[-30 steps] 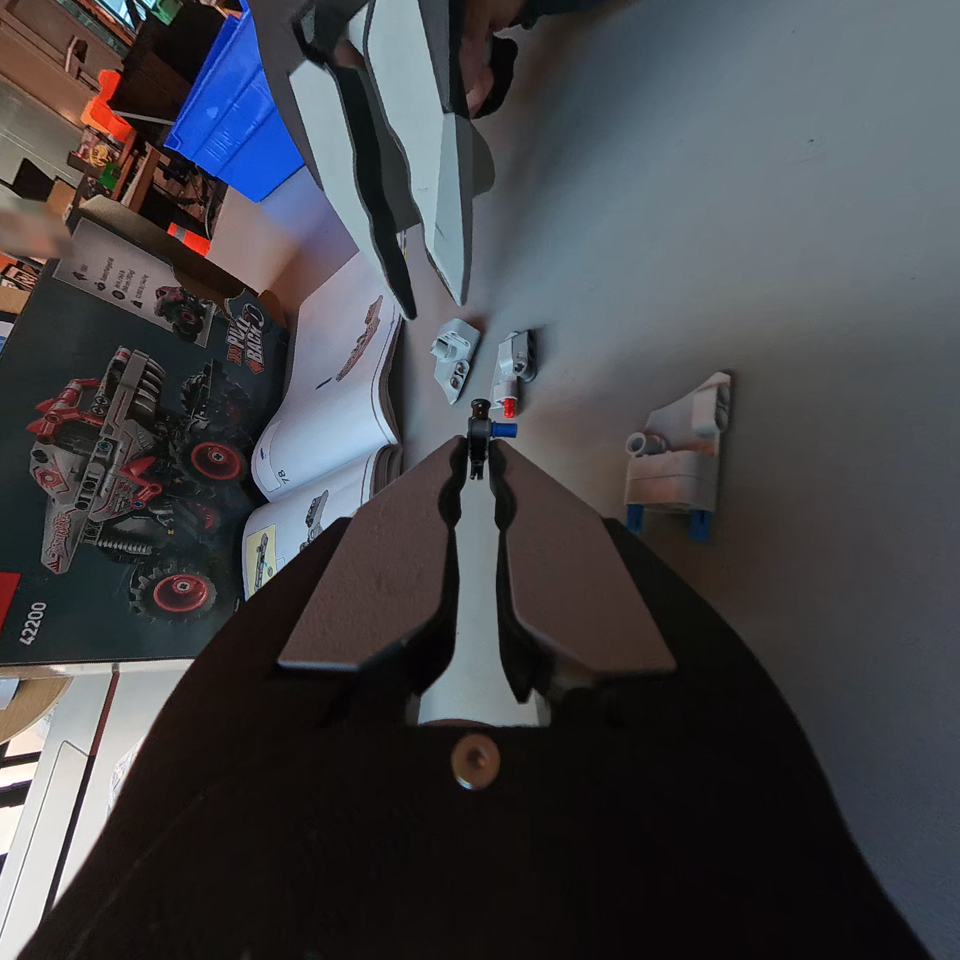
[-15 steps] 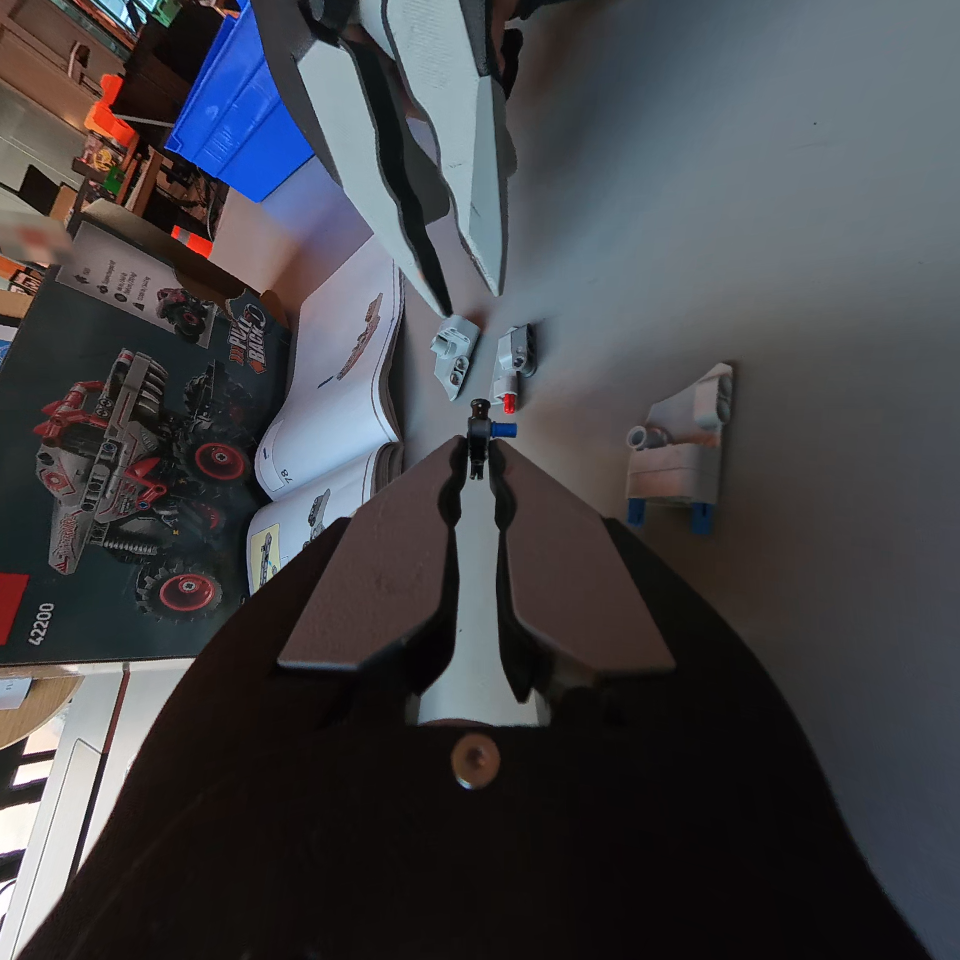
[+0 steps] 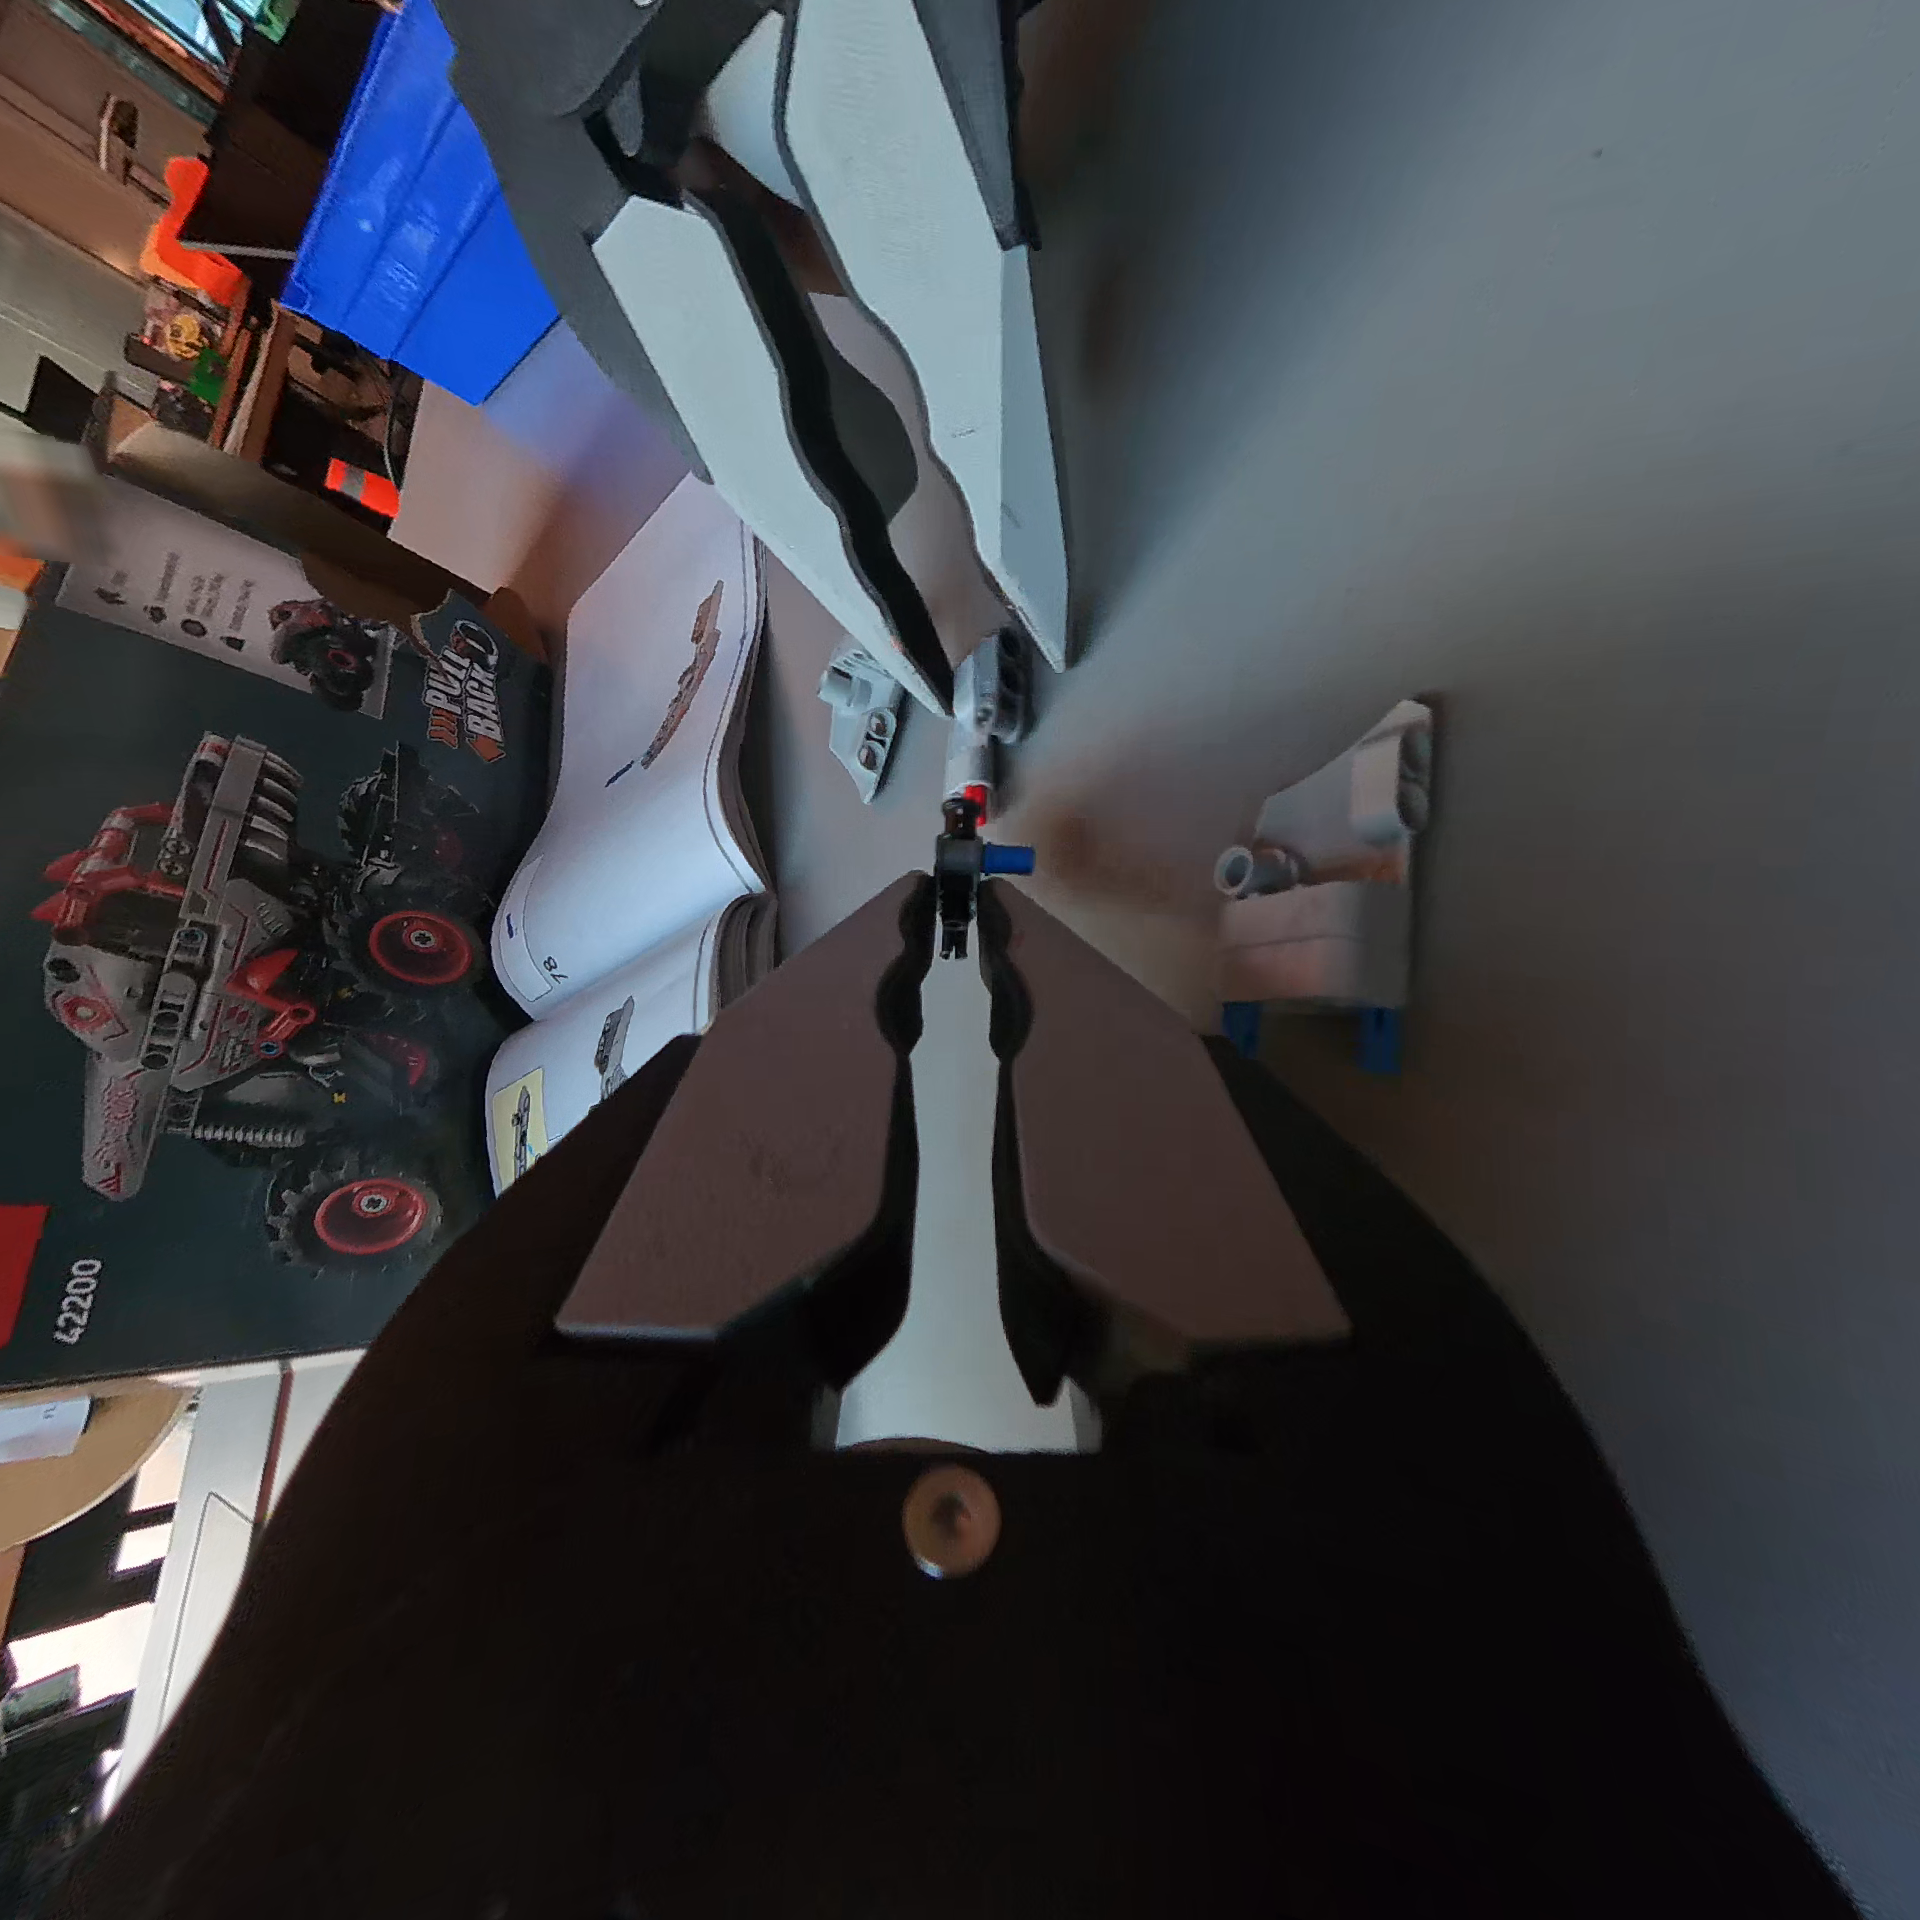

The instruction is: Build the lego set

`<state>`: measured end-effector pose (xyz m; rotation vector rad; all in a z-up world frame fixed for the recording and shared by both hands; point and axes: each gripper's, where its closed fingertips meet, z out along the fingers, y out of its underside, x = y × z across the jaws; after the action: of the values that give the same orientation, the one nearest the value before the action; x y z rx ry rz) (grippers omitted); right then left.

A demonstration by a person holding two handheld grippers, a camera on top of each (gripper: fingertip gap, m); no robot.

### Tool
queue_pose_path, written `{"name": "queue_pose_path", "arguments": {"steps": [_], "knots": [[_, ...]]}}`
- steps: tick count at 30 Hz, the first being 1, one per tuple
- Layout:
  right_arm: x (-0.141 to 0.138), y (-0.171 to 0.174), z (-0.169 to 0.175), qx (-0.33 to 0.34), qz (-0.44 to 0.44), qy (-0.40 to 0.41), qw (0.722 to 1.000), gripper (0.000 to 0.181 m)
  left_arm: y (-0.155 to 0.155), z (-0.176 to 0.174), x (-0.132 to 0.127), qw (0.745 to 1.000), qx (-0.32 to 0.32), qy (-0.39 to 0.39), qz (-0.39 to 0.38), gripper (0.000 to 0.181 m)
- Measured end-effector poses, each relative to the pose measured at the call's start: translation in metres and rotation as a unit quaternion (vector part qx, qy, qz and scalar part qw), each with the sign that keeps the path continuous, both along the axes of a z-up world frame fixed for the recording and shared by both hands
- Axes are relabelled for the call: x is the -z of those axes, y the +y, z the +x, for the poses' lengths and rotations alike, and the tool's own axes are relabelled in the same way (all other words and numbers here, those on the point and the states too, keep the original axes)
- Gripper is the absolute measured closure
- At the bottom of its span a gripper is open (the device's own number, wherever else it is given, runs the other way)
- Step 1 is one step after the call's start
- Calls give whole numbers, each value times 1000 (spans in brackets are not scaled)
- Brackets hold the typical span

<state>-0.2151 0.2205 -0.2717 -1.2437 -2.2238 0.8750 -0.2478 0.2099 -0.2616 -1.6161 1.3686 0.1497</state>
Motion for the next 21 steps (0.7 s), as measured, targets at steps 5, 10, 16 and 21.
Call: {"name": "queue_pose_path", "arguments": {"steps": [5, 10, 16, 21], "knots": [[0, 1, -2, 8, -14, 1, 1000, 168, 0, -2, 3, 999, 1, 29, 14, 176], [0, 0, -2, 4, -23, 3, 1000, 167, 1, -3, 5, 999, -2, 32, 11, 176], [-4, -5, 0, -3, -68, -5, 998, 168, 1, -3, 3, 1000, -3, 20, 9, 176], [-20, -9, -1, -3, -147, 8, 989, 168, 1, -2, -5, 1000, -1, -17, 6, 176]]}}
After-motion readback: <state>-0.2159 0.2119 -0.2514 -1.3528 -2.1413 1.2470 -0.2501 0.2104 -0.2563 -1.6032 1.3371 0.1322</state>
